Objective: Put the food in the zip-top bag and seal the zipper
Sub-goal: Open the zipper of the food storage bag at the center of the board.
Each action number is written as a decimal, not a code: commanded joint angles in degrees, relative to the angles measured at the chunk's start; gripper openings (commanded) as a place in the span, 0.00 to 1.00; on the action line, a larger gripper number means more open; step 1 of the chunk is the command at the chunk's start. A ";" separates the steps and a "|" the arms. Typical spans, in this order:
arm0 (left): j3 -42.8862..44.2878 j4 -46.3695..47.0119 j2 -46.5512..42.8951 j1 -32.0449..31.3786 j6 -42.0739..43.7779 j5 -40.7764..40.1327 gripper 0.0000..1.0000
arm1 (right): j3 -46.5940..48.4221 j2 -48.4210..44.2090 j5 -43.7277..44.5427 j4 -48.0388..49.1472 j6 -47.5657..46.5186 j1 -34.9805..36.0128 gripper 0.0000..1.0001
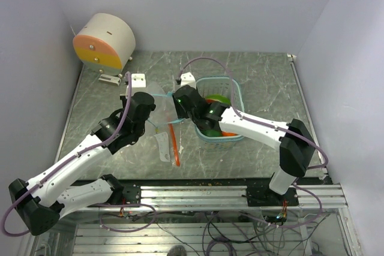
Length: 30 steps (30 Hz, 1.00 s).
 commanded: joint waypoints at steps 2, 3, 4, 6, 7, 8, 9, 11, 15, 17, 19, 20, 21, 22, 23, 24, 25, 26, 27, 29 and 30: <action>1.24 -0.96 -0.96 -0.34 -0.08 -4.52 0.07 | -4.18 -0.55 -9.23 8.28 -3.69 0.10 0.48; 0.85 -0.04 -1.07 -0.32 0.05 -3.69 0.07 | -5.60 -1.50 -14.74 13.20 -4.15 0.11 0.48; 0.55 0.71 -0.99 -0.34 0.16 -3.10 0.07 | -6.53 -2.00 -18.28 15.96 -4.44 0.05 0.48; -0.05 2.22 -0.10 -0.35 0.00 -1.99 0.07 | -7.35 -2.33 -22.62 19.33 -4.68 0.07 0.50; -0.48 3.29 0.68 -0.34 -0.22 -1.47 0.07 | -7.44 -2.36 -23.48 20.19 -4.80 0.08 0.53; -1.14 4.33 1.48 -0.34 -0.52 -0.80 0.07 | -7.51 -2.52 -23.42 20.50 -4.80 0.07 0.55; -1.79 5.24 2.50 -0.36 -0.98 -0.32 0.07 | -7.54 -2.72 -22.62 20.50 -4.77 -0.02 0.57; -3.27 7.19 4.38 -0.51 -2.20 0.49 0.07 | -7.33 -3.14 -19.73 19.24 -4.63 -0.06 0.57; -5.01 9.80 7.23 -0.75 -3.70 0.69 0.07 | -8.25 -5.83 -14.87 16.77 -5.45 -0.02 0.63; -5.05 10.68 8.11 -0.86 -3.82 0.84 0.07 | -9.41 -8.93 -13.92 16.40 -6.02 -0.07 0.64; -4.92 11.47 8.80 -1.01 -3.59 1.10 0.07 | -10.84 -12.56 -13.91 16.33 -6.52 -0.05 0.71; -4.82 11.72 9.07 -1.07 -3.53 1.22 0.07 | -11.59 -14.46 -14.01 16.25 -6.72 -0.06 0.73; -4.81 11.91 9.41 -1.13 -3.44 1.21 0.07 | -12.26 -16.51 -14.02 15.94 -6.93 0.00 0.77; -4.67 12.01 9.67 -1.21 -3.43 1.21 0.07 | -12.69 -18.34 -13.98 15.55 -7.17 -0.08 0.78; -4.58 12.17 9.88 -1.23 -3.34 1.18 0.07 | -12.98 -20.20 -13.63 14.73 -7.33 -0.07 0.81; -4.54 12.15 10.02 -1.31 -3.33 1.25 0.07 | -13.11 -21.85 -12.82 13.61 -7.42 -0.07 0.81; -4.49 12.21 10.16 -1.32 -3.34 1.31 0.07 | -13.11 -23.12 -11.43 12.25 -7.36 -0.02 0.82; -4.42 12.13 10.06 -1.39 -3.27 1.26 0.07 | -13.12 -24.37 -9.72 10.65 -7.13 -0.06 0.83; -4.32 11.95 9.90 -1.45 -3.19 1.24 0.07 | -13.01 -25.31 -7.39 8.95 -6.78 -0.07 0.83; -4.17 11.66 9.33 -1.54 -2.96 1.12 0.07 | -12.26 -25.79 -2.20 4.15 -5.53 -0.39 0.84; -4.16 11.62 8.93 -1.54 -2.80 1.05 0.07 | -11.71 -25.38 -0.04 1.68 -4.95 -0.84 0.85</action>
